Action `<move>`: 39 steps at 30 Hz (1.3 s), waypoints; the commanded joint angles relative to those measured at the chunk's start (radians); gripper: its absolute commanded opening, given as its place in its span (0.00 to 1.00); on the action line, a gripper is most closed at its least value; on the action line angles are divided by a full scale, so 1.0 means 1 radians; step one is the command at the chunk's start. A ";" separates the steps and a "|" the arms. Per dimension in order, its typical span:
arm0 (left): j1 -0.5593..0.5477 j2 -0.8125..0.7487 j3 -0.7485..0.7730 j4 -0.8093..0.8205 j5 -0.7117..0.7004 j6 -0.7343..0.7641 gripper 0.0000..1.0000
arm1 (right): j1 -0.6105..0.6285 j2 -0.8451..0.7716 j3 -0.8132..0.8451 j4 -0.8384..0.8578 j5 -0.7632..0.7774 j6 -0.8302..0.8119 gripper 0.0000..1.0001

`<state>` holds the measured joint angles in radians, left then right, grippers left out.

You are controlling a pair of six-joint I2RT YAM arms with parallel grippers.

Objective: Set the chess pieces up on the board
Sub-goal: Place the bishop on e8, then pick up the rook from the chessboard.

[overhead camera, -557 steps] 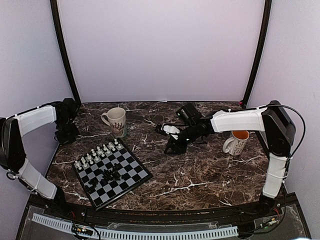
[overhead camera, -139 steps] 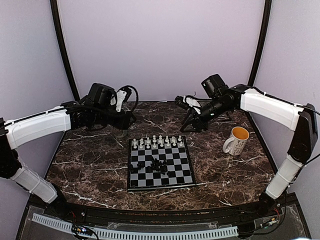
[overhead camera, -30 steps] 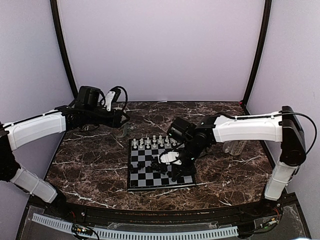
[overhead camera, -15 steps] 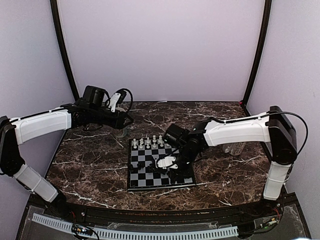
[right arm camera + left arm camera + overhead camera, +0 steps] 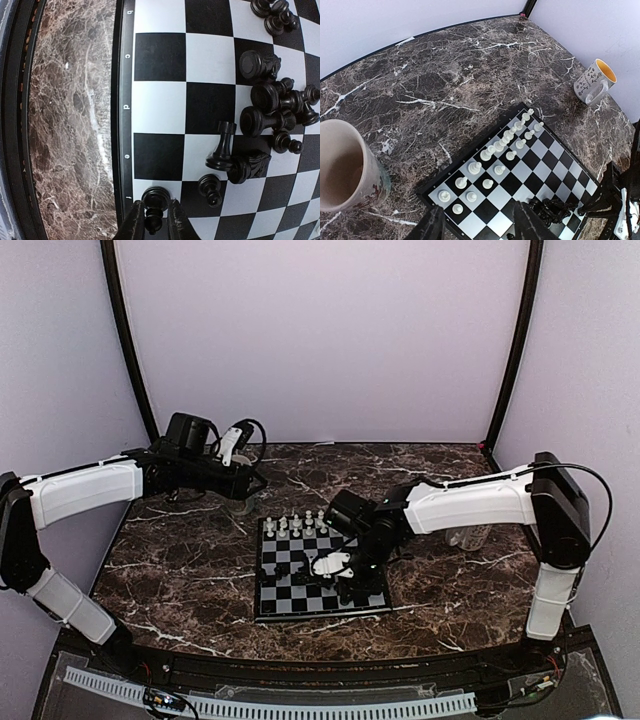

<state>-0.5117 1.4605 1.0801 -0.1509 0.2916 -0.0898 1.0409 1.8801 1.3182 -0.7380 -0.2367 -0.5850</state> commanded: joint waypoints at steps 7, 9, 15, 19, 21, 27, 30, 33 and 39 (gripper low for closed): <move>-0.003 -0.023 -0.017 0.008 0.013 0.004 0.49 | 0.010 -0.018 0.017 -0.008 0.013 0.010 0.27; -0.004 -0.026 -0.018 0.007 0.013 0.003 0.49 | 0.009 -0.040 0.025 -0.022 0.016 0.005 0.30; -0.003 -0.039 -0.020 0.005 0.014 0.001 0.49 | -0.019 -0.071 0.093 -0.069 -0.001 0.007 0.32; -0.003 -0.048 -0.022 0.005 0.011 0.001 0.49 | -0.025 -0.040 0.139 -0.064 0.013 0.014 0.31; -0.003 -0.051 -0.025 0.006 0.011 -0.002 0.49 | -0.026 -0.013 0.160 -0.058 0.014 0.020 0.31; -0.002 -0.061 -0.032 0.006 0.007 -0.001 0.49 | -0.026 0.064 0.209 -0.048 0.030 0.031 0.27; -0.002 -0.065 -0.034 0.007 0.010 -0.002 0.49 | -0.026 0.081 0.223 -0.048 0.032 0.028 0.25; -0.003 -0.065 -0.033 0.005 0.011 -0.003 0.49 | -0.025 0.095 0.234 -0.056 0.025 0.029 0.25; -0.003 -0.065 -0.035 0.002 0.005 -0.001 0.49 | -0.024 0.132 0.240 -0.067 0.019 0.030 0.24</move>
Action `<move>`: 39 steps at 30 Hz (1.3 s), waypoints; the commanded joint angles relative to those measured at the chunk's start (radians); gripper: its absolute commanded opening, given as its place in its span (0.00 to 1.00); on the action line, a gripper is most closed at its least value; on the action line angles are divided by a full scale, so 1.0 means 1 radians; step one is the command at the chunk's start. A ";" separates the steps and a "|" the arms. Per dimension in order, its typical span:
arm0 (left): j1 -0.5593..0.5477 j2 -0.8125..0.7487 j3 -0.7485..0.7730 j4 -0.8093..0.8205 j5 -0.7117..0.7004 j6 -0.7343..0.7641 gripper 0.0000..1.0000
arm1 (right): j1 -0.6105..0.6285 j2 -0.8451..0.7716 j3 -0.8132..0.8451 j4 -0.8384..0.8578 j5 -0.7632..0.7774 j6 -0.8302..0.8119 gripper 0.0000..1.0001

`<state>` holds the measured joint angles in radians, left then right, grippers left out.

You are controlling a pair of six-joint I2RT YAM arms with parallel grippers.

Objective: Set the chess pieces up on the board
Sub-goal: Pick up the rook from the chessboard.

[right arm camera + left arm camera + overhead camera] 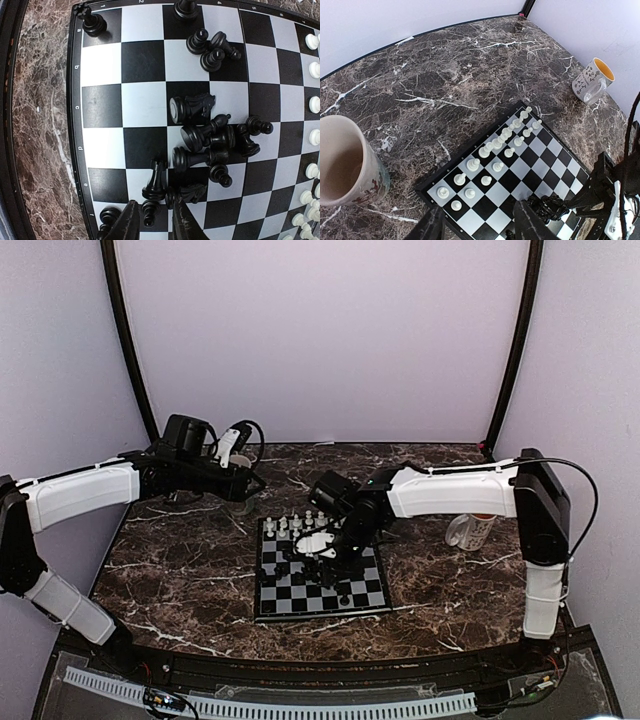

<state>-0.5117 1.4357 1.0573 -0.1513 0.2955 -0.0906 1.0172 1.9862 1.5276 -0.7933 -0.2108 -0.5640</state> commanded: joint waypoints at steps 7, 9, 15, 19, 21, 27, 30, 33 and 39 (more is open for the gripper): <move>-0.003 -0.040 -0.014 0.003 0.001 0.000 0.49 | 0.000 0.050 0.040 -0.018 -0.005 0.012 0.24; -0.004 -0.040 -0.014 0.002 0.000 -0.001 0.49 | 0.000 0.053 0.037 -0.019 -0.007 0.013 0.24; -0.003 -0.037 -0.013 -0.001 -0.001 0.000 0.49 | 0.004 0.065 0.032 -0.022 0.001 0.011 0.25; -0.003 -0.037 -0.013 -0.002 -0.001 0.000 0.49 | 0.010 0.075 0.032 -0.022 0.007 0.013 0.27; -0.003 -0.037 -0.012 -0.003 0.000 0.000 0.49 | 0.015 0.080 0.035 -0.023 0.005 0.015 0.28; -0.003 -0.037 -0.013 -0.004 0.001 -0.001 0.49 | 0.027 0.096 0.045 -0.024 0.010 0.024 0.29; -0.003 -0.037 -0.013 -0.005 0.003 -0.001 0.49 | 0.029 0.108 0.059 -0.029 0.021 0.035 0.28; -0.003 -0.038 -0.013 -0.006 0.004 -0.001 0.49 | 0.031 0.118 0.067 -0.036 0.031 0.040 0.24; -0.003 -0.037 -0.014 -0.004 -0.005 -0.003 0.49 | 0.031 0.074 0.057 -0.038 0.016 0.040 0.15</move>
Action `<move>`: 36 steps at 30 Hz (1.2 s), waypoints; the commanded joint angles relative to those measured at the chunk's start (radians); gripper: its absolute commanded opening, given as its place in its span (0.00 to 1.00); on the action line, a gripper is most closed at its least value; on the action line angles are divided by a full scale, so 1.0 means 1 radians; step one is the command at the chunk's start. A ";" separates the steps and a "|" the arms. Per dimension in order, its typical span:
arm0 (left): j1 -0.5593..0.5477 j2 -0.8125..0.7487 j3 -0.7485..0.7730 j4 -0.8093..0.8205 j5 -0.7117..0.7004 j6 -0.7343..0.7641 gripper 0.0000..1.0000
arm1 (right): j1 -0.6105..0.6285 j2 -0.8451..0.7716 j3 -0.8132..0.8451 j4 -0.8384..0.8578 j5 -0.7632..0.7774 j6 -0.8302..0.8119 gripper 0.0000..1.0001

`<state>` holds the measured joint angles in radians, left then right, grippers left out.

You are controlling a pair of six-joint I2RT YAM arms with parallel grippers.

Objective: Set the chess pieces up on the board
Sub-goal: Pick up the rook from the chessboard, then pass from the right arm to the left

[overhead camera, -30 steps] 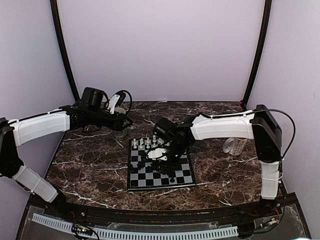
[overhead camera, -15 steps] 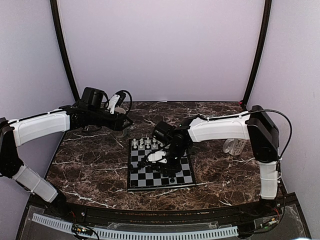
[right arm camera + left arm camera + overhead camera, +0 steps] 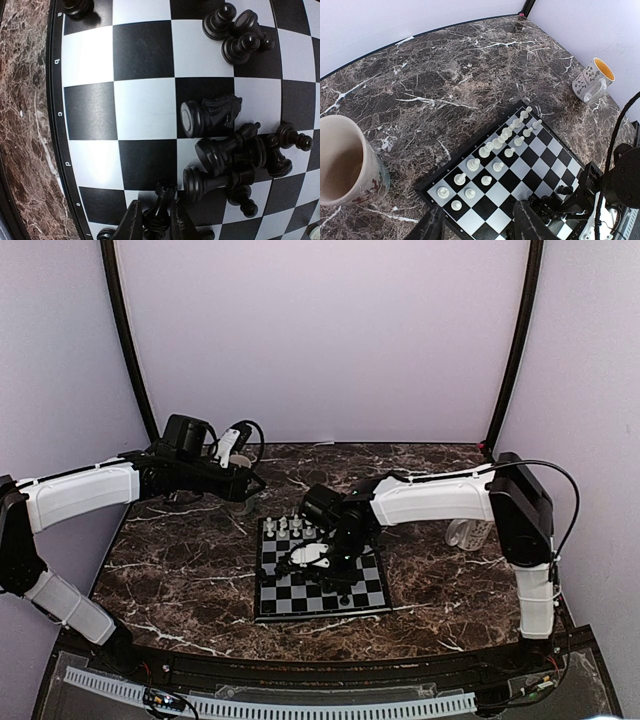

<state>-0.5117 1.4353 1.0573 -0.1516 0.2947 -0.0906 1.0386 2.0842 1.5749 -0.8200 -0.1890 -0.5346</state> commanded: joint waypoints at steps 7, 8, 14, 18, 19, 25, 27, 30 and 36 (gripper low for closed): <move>-0.003 -0.026 -0.015 0.001 -0.015 -0.007 0.49 | -0.003 -0.142 -0.017 0.015 -0.060 0.005 0.12; -0.002 -0.026 -0.016 0.000 -0.018 -0.011 0.49 | -0.012 -0.160 -0.021 0.019 -0.078 0.005 0.12; -0.003 -0.033 -0.037 0.073 0.087 -0.197 0.49 | -0.104 -0.306 -0.096 0.089 -0.204 0.004 0.12; -0.016 -0.024 -0.063 0.197 0.254 -0.388 0.47 | -0.198 -0.408 -0.198 0.192 -0.284 0.026 0.11; -0.034 -0.025 -0.077 0.231 0.261 -0.435 0.46 | -0.221 -0.429 -0.224 0.219 -0.304 0.035 0.11; -0.182 0.047 -0.067 0.324 0.259 -0.546 0.46 | -0.325 -0.544 -0.376 0.386 -0.392 0.104 0.11; -0.213 0.082 -0.073 0.394 0.274 -0.597 0.47 | -0.339 -0.559 -0.407 0.418 -0.413 0.117 0.11; -0.242 0.141 -0.063 0.461 0.288 -0.641 0.47 | -0.346 -0.569 -0.416 0.430 -0.417 0.118 0.12; -0.286 0.253 -0.013 0.542 0.322 -0.686 0.48 | -0.351 -0.570 -0.457 0.431 -0.440 0.112 0.14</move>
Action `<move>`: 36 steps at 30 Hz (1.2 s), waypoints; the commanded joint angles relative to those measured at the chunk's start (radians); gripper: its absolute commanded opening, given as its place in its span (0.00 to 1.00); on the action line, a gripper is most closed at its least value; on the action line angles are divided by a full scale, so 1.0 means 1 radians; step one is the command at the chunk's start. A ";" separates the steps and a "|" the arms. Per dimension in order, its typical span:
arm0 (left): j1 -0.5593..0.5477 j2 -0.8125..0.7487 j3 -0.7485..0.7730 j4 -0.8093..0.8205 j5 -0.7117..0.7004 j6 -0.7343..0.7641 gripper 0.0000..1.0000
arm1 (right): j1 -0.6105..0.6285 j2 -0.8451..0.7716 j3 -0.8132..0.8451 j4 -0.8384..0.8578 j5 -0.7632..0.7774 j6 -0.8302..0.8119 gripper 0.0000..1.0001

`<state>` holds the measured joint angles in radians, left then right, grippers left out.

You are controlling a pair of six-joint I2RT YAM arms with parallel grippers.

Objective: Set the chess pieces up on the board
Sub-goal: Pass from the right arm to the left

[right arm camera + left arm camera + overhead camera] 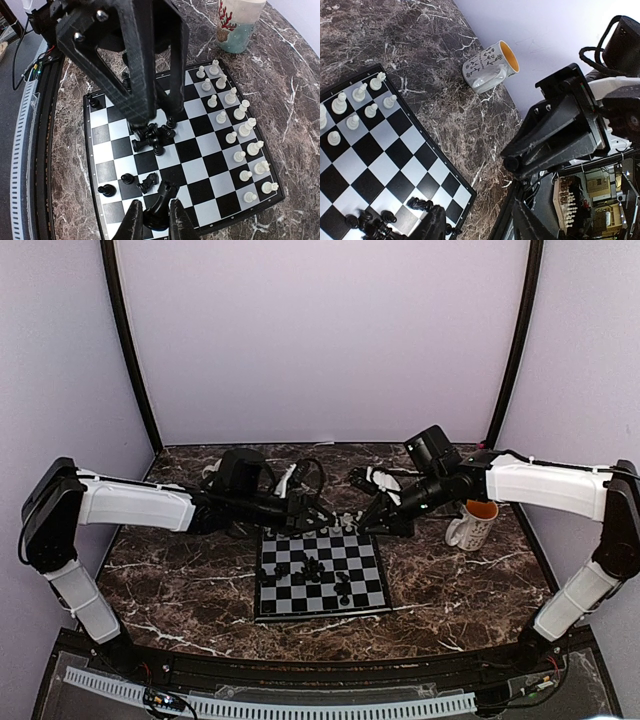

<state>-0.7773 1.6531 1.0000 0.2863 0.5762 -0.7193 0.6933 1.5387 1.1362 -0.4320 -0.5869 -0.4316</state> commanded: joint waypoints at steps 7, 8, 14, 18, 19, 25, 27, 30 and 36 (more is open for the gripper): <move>-0.043 0.127 0.094 0.194 0.088 -0.102 0.47 | -0.005 -0.018 -0.019 0.032 -0.051 -0.006 0.15; -0.047 0.136 0.103 0.197 0.096 -0.100 0.46 | -0.006 -0.018 -0.020 0.031 -0.051 -0.008 0.15; -0.059 0.167 0.138 0.198 0.117 -0.104 0.42 | -0.006 -0.010 -0.018 0.025 -0.055 -0.012 0.15; -0.063 0.175 0.137 0.200 0.120 -0.109 0.35 | -0.005 -0.009 -0.019 0.025 -0.054 -0.015 0.15; -0.064 0.177 0.137 0.200 0.122 -0.110 0.34 | -0.005 -0.010 -0.022 0.025 -0.053 -0.015 0.15; -0.068 0.189 0.138 0.211 0.133 -0.121 0.27 | -0.005 -0.010 -0.023 0.027 -0.051 -0.015 0.16; -0.069 0.193 0.139 0.219 0.138 -0.125 0.22 | -0.005 -0.008 -0.023 0.027 -0.049 -0.013 0.16; -0.070 0.200 0.139 0.231 0.146 -0.131 0.16 | -0.006 -0.005 -0.023 0.026 -0.040 -0.013 0.16; -0.070 0.197 0.142 0.211 0.127 -0.084 0.09 | -0.014 -0.025 -0.025 0.001 -0.025 -0.018 0.30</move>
<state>-0.8402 1.8557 1.1137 0.4850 0.6991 -0.8471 0.6910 1.5387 1.1202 -0.4274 -0.6193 -0.4377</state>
